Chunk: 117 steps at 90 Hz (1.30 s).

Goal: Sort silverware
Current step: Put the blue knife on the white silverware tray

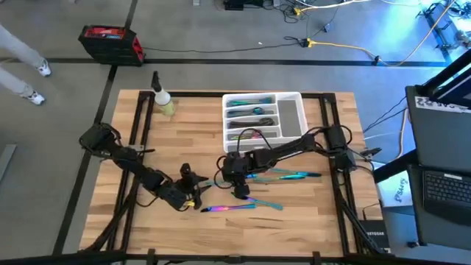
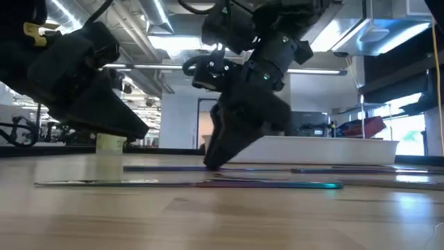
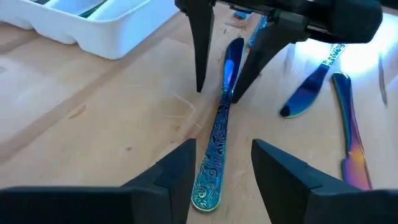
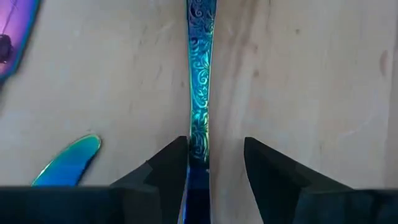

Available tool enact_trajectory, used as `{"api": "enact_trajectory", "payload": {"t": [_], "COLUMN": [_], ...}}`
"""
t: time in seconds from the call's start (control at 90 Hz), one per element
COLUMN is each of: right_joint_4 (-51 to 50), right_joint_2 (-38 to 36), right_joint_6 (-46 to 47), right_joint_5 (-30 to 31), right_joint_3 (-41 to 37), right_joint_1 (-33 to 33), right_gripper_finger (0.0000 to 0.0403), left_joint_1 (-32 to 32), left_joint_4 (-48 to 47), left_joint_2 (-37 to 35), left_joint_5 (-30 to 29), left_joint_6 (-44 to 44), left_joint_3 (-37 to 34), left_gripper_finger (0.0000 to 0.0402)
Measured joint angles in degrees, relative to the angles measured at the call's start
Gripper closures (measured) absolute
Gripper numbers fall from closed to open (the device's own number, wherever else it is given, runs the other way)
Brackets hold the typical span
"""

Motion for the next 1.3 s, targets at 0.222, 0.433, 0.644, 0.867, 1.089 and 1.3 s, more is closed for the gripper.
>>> {"api": "enact_trajectory", "payload": {"t": [0.222, 0.433, 0.644, 0.867, 1.089, 1.3], "right_joint_4": [-1.55, -2.13, -2.43, -3.49, -6.59, -12.59], "right_joint_2": [0.39, 0.42, 0.46, 0.46, 0.62, 0.81], "right_joint_6": [0.38, 0.37, -0.40, 0.01, 1.23, 1.80], "right_joint_5": [-1.96, -2.41, -1.89, -1.33, 0.53, 1.63], "right_joint_3": [0.17, 0.42, 0.44, 0.50, 2.33, 6.03], "right_joint_1": [-0.04, 0.00, 1.07, 1.46, 1.55, 1.51], "right_gripper_finger": [0.0259, 0.0294, 0.0335, 0.0338, 0.0338, 0.0338], "left_joint_1": [0.00, 0.00, 0.00, 0.00, 0.00, 0.00], "left_joint_4": [-0.30, -0.37, -0.43, -0.45, -0.45, -0.43], "left_joint_2": [0.00, 0.00, -0.02, -0.02, -0.02, -0.02], "left_joint_5": [0.02, 0.02, 0.02, 0.02, 0.02, 0.04], "left_joint_6": [2.16, 2.12, 2.04, 2.01, 1.78, 1.38], "left_joint_3": [0.00, 0.00, 0.00, 0.00, 0.00, 0.00], "left_gripper_finger": [0.0259, 0.0259, 0.0259, 0.0259, 0.0259, 0.0259]}}
